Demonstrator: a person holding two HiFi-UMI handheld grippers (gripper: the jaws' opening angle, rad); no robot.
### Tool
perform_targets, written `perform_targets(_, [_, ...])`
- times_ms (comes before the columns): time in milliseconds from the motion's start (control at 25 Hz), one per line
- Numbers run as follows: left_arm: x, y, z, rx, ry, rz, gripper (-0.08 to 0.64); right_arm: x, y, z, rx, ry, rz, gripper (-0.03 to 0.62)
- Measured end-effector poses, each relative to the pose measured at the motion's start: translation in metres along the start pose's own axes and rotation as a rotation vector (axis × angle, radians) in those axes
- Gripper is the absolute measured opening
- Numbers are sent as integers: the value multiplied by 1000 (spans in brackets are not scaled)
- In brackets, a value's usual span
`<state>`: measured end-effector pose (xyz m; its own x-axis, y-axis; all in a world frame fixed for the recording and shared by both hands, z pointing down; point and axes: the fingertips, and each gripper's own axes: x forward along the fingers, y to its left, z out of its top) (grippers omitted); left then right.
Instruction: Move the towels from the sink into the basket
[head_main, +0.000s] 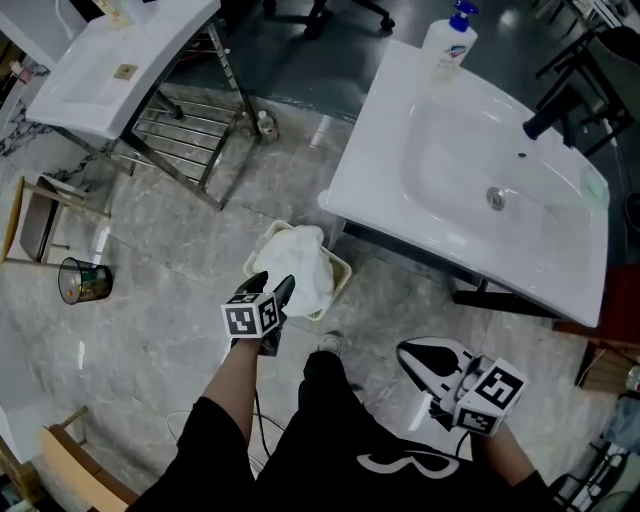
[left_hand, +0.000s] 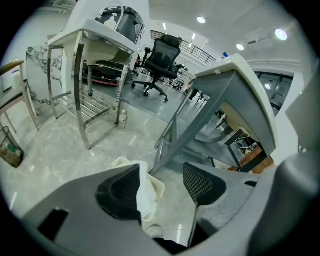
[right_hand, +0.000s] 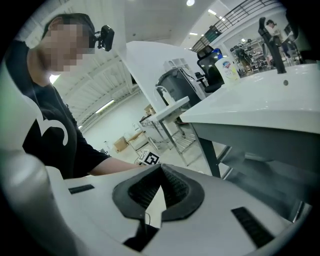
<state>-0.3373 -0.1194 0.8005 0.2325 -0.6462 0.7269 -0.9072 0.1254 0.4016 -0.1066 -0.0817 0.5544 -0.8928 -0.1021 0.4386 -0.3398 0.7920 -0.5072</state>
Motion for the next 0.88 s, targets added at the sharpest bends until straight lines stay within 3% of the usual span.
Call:
perform_targets(80, [-17, -16, 9, 8, -26, -45, 249, 1, 6, 2, -21, -9, 8, 3])
perform_targets(200, [-50, -53, 20, 44, -73, -125, 53, -5, 15, 8, -22, -44, 12, 3])
perform_targets(240, [-63, -68, 23, 62, -87, -159, 18, -8, 19, 11, -21, -56, 13, 3])
perform_targets(640, [-270, -279, 48, 189, -288, -521, 5, -78, 86, 28, -133, -180, -6, 3])
perform_targets(880, [-358, -364, 39, 275, -345, -558, 5, -151, 140, 52, -132, -337, -27, 3])
